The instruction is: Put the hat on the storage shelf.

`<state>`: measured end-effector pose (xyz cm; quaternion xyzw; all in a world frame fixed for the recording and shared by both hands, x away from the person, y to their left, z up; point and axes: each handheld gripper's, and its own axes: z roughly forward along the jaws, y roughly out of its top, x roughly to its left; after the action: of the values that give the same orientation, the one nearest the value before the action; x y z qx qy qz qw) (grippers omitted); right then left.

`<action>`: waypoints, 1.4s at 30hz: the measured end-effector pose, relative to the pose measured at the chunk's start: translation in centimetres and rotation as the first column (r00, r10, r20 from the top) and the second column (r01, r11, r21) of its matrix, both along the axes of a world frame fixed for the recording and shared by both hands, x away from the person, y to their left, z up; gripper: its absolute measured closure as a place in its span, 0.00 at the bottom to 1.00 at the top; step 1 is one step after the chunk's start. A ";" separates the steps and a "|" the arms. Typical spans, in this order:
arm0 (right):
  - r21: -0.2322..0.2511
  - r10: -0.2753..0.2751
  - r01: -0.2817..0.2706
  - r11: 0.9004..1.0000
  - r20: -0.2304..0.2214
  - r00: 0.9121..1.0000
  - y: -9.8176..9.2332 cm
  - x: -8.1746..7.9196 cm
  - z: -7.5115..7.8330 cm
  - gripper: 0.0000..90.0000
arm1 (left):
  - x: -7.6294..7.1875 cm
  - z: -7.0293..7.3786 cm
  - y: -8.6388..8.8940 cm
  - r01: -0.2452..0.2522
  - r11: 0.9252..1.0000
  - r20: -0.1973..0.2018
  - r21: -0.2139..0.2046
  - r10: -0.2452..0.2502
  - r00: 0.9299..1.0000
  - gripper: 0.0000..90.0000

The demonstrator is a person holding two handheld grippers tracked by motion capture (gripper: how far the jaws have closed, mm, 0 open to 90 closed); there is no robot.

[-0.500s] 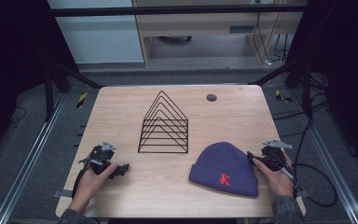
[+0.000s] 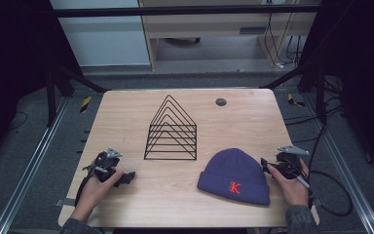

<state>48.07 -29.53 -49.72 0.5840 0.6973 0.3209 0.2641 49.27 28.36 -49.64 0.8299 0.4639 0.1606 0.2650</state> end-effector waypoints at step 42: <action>0.026 0.310 -0.314 0.949 -0.251 0.917 9.3 6.4 1.8 0.66 | -0.1 0.0 -0.4 0.019 1.000 0.001 -0.001 -0.019 1.000 0.00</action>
<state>54.42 -20.22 -47.89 0.4993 0.8116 0.2770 0.1233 49.18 27.98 -49.66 0.8341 0.4558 0.1583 0.2671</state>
